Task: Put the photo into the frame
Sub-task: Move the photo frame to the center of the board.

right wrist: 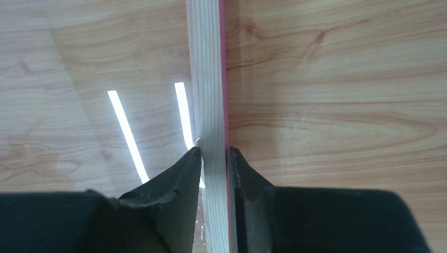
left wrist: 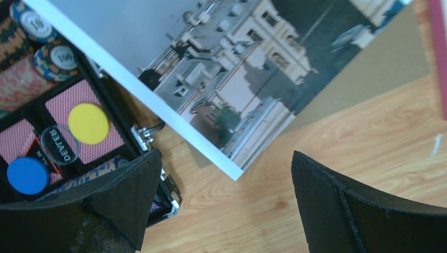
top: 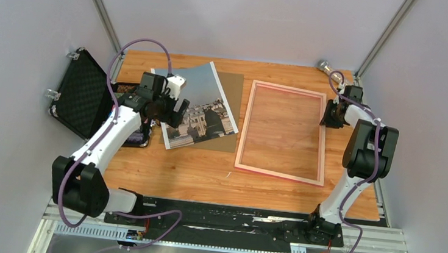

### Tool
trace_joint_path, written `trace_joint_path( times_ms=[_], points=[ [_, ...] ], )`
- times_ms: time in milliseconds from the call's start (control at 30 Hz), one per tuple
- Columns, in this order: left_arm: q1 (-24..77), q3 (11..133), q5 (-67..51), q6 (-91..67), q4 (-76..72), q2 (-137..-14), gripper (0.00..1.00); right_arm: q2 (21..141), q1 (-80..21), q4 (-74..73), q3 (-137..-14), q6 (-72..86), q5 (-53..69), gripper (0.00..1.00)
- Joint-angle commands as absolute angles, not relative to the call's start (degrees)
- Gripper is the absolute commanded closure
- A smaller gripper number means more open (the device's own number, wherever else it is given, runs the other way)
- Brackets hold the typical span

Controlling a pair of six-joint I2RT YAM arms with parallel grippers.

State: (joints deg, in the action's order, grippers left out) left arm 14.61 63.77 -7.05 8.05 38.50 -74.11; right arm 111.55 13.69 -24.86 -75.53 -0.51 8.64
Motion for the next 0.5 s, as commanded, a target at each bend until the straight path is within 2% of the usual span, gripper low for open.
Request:
trace_joint_path(
  times_ms=[0, 67, 167, 467],
  points=[
    [10.4, 64.8, -4.3, 8.6, 37.8, -78.9, 0.00, 111.3, 14.1, -22.6, -77.6, 1.3, 9.5, 0.64],
    [7.8, 66.0, -4.6, 7.5, 36.8, -81.8, 0.00, 109.4, 14.0, -22.6, -77.8, 0.4, 10.2, 0.53],
    [3.4, 68.3, -7.2, 4.5, 35.9, -86.4, 0.00, 105.5, 13.3, -22.6, -78.4, 0.3, 12.6, 0.47],
    [-2.3, 72.3, -20.0, 0.5, 35.9, -95.6, 0.00, 99.6, 0.5, -23.0, -82.4, -2.3, 16.2, 0.42]
  ],
)
